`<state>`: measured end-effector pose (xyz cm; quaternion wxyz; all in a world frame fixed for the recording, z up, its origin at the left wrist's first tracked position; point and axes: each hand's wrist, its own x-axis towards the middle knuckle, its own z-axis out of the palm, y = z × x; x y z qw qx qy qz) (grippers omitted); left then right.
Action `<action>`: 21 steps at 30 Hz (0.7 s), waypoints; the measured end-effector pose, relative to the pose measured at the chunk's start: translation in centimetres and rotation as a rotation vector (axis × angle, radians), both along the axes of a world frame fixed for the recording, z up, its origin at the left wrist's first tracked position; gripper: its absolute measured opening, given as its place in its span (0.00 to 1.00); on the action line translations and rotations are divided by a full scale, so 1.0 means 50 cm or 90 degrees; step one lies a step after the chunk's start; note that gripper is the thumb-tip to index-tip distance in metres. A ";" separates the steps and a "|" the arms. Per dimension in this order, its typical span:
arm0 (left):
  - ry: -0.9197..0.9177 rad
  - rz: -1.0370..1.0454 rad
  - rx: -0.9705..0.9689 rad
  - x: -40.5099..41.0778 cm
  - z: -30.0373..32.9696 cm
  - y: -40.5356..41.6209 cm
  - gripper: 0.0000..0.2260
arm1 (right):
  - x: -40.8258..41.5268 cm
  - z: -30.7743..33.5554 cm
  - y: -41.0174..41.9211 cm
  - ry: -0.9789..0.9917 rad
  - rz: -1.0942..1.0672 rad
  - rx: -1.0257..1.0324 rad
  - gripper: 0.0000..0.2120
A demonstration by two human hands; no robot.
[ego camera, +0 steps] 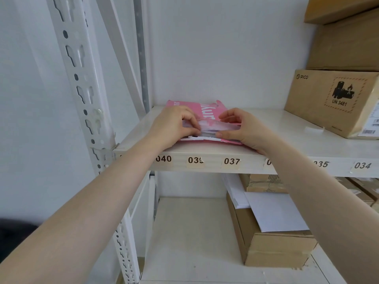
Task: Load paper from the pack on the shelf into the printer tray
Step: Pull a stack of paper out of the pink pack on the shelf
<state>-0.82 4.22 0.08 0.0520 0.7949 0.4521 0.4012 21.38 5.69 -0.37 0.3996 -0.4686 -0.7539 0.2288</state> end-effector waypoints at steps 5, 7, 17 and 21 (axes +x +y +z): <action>-0.050 -0.028 -0.045 0.002 0.006 -0.006 0.05 | 0.002 -0.001 0.003 -0.005 0.008 -0.001 0.28; -0.047 -0.023 -0.046 0.001 0.004 -0.004 0.05 | 0.004 -0.001 0.004 -0.003 0.009 0.001 0.28; 0.142 0.079 0.239 0.015 -0.005 -0.040 0.05 | -0.005 0.011 -0.031 0.173 -0.040 0.088 0.17; 0.109 0.092 0.292 0.019 -0.026 -0.114 0.06 | 0.008 -0.005 -0.115 0.310 -0.197 0.232 0.08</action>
